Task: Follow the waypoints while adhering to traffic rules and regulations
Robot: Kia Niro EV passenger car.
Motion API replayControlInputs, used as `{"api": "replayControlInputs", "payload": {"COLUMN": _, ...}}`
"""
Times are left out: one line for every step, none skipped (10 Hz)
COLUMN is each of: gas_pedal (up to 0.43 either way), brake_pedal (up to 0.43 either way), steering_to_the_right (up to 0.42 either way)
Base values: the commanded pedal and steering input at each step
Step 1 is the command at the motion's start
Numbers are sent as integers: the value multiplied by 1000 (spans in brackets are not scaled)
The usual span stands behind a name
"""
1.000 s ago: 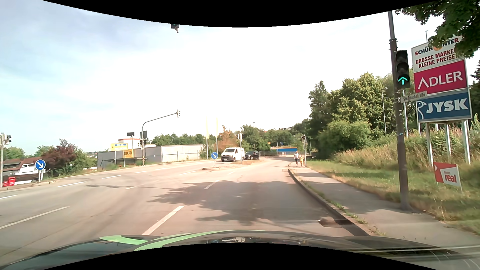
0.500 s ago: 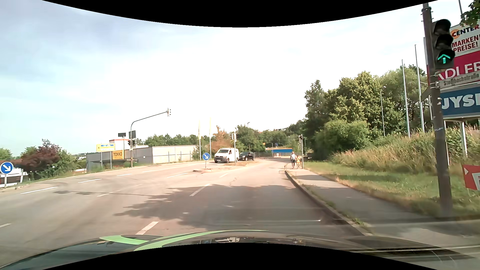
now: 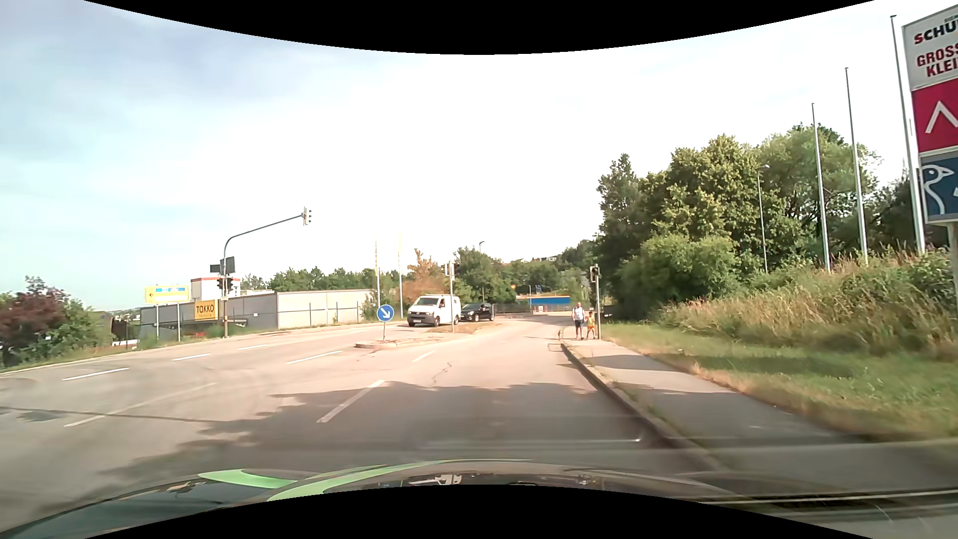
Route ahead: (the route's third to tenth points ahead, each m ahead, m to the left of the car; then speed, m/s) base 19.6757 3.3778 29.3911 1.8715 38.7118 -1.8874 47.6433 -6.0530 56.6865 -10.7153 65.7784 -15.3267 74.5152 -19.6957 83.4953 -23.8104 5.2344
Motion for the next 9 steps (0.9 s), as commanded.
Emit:
{"api": "replayControlInputs", "payload": {"gas_pedal": 520, "brake_pedal": 0, "steering_to_the_right": 40}}
{"api": "replayControlInputs", "payload": {"gas_pedal": 520, "brake_pedal": 0, "steering_to_the_right": 33}}
{"api": "replayControlInputs", "payload": {"gas_pedal": 520, "brake_pedal": 0, "steering_to_the_right": 20}}
{"api": "replayControlInputs", "payload": {"gas_pedal": 520, "brake_pedal": 0, "steering_to_the_right": 11}}
{"api": "replayControlInputs", "payload": {"gas_pedal": 520, "brake_pedal": 0, "steering_to_the_right": 9}}
{"api": "replayControlInputs", "payload": {"gas_pedal": 520, "brake_pedal": 0, "steering_to_the_right": 10}}
{"api": "replayControlInputs", "payload": {"gas_pedal": 512, "brake_pedal": 0, "steering_to_the_right": 12}}
{"api": "replayControlInputs", "payload": {"gas_pedal": 500, "brake_pedal": 0, "steering_to_the_right": 14}}
{"api": "replayControlInputs", "payload": {"gas_pedal": 461, "brake_pedal": 0, "steering_to_the_right": 14}}
